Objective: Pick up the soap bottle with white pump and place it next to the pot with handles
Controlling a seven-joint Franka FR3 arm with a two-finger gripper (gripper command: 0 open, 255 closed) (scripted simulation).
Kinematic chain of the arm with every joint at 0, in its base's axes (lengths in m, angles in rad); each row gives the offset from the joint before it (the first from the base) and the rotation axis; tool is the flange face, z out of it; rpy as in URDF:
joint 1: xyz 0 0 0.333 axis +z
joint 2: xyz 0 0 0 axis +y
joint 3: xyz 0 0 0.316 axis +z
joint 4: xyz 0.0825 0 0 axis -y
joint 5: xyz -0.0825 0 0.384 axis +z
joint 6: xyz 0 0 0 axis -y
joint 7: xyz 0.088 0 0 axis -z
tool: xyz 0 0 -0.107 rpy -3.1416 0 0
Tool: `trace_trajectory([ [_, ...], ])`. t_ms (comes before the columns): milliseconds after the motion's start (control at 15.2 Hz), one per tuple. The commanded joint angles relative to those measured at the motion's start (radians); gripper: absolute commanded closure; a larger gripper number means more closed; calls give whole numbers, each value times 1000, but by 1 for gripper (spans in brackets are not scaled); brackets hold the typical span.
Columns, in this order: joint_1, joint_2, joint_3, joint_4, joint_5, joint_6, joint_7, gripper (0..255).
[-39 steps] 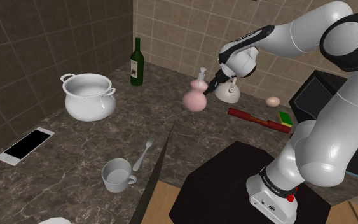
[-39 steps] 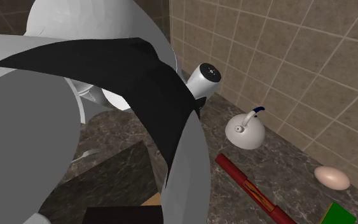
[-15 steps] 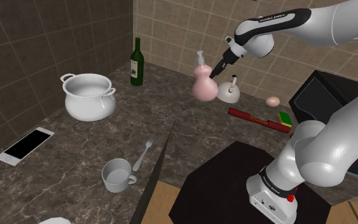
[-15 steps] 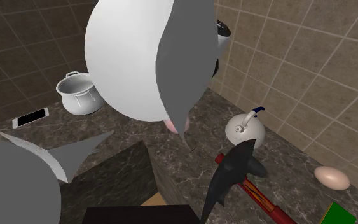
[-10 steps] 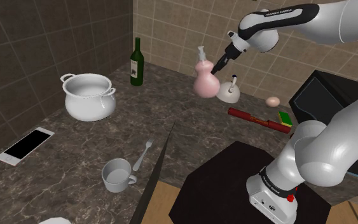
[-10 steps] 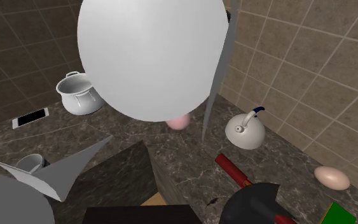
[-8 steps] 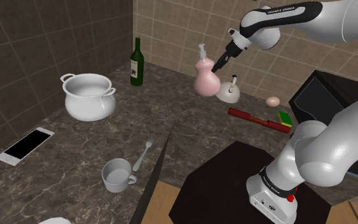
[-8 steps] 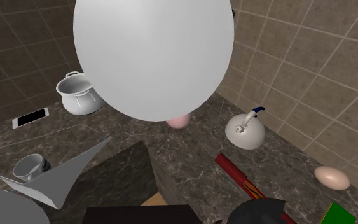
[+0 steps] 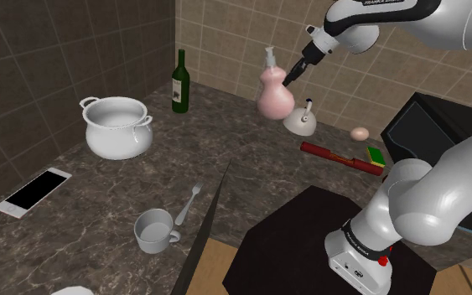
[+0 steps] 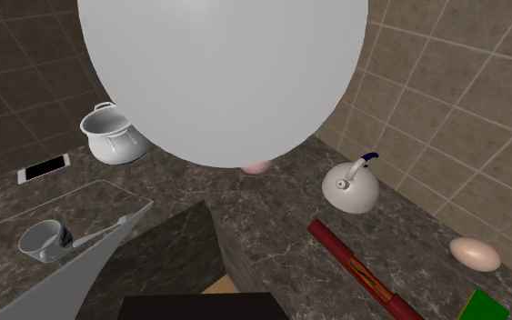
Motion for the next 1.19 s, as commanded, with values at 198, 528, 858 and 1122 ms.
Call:
trace_trajectory([
  [198, -3, -13, 8, 56, -20, -62, 29, 255],
  [528, -4, -20, 14, 116, -33, -124, 54, 255],
  [858, -4, -21, 17, 181, -41, -187, 75, 255],
  [1122, -3, -17, 18, 237, -44, -238, 89, 255],
])
